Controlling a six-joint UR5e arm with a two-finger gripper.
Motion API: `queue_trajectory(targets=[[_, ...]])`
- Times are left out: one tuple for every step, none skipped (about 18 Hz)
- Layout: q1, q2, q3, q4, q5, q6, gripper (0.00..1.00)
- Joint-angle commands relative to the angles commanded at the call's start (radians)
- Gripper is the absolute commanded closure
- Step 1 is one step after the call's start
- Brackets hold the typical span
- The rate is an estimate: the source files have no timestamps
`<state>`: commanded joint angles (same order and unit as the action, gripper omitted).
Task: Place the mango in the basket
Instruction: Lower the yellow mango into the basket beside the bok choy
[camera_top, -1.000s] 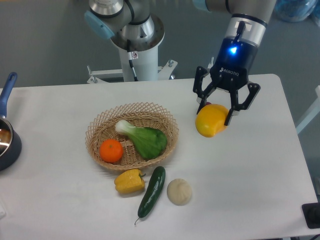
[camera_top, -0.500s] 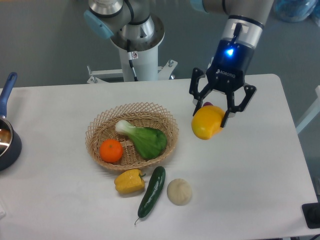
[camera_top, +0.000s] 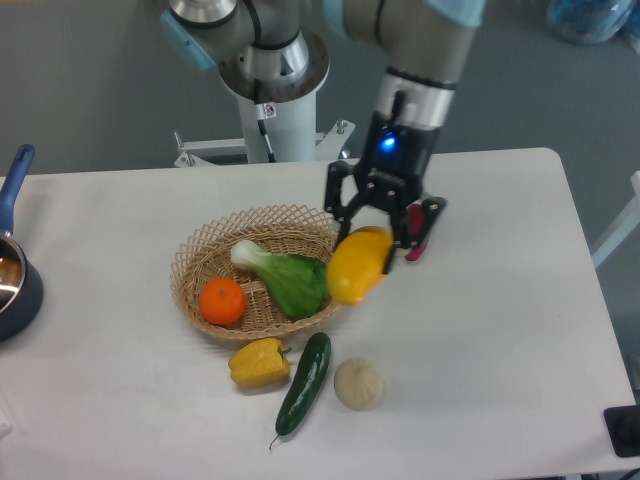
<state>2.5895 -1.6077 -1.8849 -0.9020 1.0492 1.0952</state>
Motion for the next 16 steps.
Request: queue_trajectory(targets=[[-0.014,0.011,-0.025,0.0,0.0,0.0,0.48],[-0.023,0.02,-0.048,-0.002,0.003,0.0,0.48],[-0.025,0.028,-0.069,-0.002,0.003,0.003,0.48],[-0.026,0.029,-0.089,-0.002,0.003,0.008,0.47],[-0.031,0.026,-0.104,0.0,0.008,0.011,0.48],[-0.043,0.019,-0.108,0.0,0.018,0.011,0.48],[-0.057,0.008,-0.108,0.002,0.031,0.012,0.48],[-0.068,-0.007,-0.108,0.003,0.049,0.014,0.48],[-0.077,-0.018,-0.106,0.005,0.067,0.029,0.48],[-0.083,-0.032,-0.103,0.005,0.086,0.079,0.48],[-0.086,-0.047,-0.102,0.005,0.095,0.141,0.48],[-0.089,-0.061,-0.102,0.005,0.097,0.178,0.48],[-0.089,-0.07,-0.102,0.005,0.097,0.199,0.48],[-0.089,-0.08,-0.102,0.005,0.098,0.21,0.48],[-0.089,-0.089,-0.1,0.006,0.098,0.227,0.48],[-0.089,-0.101,-0.1,0.006,0.112,0.259,0.48]])
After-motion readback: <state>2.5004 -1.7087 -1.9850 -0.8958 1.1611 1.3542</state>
